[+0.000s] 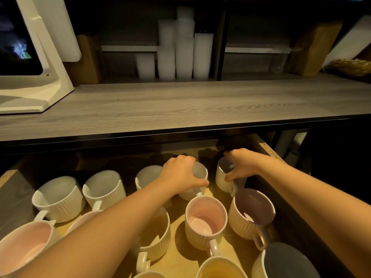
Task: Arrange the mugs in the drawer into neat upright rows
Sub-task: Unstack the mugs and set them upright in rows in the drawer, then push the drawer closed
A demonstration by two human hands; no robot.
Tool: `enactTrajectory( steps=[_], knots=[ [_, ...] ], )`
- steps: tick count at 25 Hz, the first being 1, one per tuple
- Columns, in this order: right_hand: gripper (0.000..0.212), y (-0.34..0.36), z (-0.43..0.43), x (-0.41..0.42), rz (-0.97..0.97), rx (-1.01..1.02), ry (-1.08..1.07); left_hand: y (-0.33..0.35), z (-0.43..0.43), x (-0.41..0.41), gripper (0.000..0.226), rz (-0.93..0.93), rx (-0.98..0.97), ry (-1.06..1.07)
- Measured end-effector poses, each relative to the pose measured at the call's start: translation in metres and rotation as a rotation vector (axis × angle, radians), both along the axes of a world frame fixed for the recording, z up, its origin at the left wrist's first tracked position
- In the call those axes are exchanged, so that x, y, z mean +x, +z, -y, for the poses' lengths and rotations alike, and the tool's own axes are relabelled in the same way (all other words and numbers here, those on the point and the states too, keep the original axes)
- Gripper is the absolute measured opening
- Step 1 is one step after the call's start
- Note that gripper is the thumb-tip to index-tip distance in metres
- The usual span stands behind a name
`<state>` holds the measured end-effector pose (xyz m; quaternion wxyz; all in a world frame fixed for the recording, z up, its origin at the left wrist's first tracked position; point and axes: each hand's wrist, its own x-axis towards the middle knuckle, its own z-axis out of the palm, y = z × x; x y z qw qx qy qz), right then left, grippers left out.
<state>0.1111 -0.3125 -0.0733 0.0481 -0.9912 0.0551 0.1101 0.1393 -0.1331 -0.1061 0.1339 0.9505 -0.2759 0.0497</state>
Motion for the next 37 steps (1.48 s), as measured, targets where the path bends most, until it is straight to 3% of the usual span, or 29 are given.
enactTrajectory(
  steps=[10,16,21,28,37],
  knots=[
    [0.087,0.012,0.012,0.002,-0.102,0.024,0.132,-0.006,0.004,-0.001,0.066,0.013,-0.012,0.001],
    [0.090,0.005,0.011,0.000,-0.058,0.012,0.123,-0.005,0.005,-0.006,0.067,-0.039,0.011,0.010],
    [0.086,0.003,0.010,-0.006,-0.016,0.039,0.104,-0.001,0.005,-0.015,0.067,-0.082,0.119,0.010],
    [0.073,0.007,0.001,-0.022,0.049,0.030,0.071,0.021,-0.017,-0.034,0.062,-0.002,0.227,-0.035],
    [0.051,0.054,-0.056,-0.077,0.016,-0.005,0.280,0.084,-0.071,-0.103,0.046,-0.101,0.264,-0.099]
  ],
)
